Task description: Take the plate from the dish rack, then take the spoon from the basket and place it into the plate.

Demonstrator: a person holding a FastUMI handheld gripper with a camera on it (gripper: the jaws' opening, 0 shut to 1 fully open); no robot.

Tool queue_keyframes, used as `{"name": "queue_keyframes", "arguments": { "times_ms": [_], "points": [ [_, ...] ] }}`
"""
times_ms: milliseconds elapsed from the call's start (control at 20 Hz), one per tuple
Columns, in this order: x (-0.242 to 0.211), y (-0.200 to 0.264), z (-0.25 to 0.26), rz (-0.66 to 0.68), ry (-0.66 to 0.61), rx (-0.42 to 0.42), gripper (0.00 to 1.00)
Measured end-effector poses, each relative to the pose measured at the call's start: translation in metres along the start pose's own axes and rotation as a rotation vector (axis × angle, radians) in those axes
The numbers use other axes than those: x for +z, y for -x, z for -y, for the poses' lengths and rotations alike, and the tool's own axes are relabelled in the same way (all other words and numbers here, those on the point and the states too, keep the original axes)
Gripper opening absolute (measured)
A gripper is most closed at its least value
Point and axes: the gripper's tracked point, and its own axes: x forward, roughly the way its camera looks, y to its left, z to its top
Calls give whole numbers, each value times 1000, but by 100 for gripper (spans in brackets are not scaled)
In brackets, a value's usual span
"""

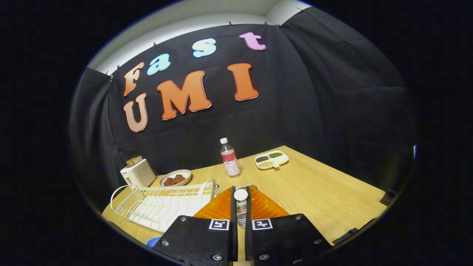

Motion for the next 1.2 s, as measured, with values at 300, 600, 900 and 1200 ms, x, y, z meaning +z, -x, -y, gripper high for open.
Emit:
{"name": "queue_keyframes", "arguments": {
  "times_ms": [300, 600, 900, 1200],
  "points": [
    [40, 45, -20, 78, 18, 75, 8],
    [44, 78, -39, 84, 29, 159, 7],
    [12, 97, -57, 26, 70, 249, 7],
    [-15, 115, -80, -12, 80, 362, 8]
  ]
}}
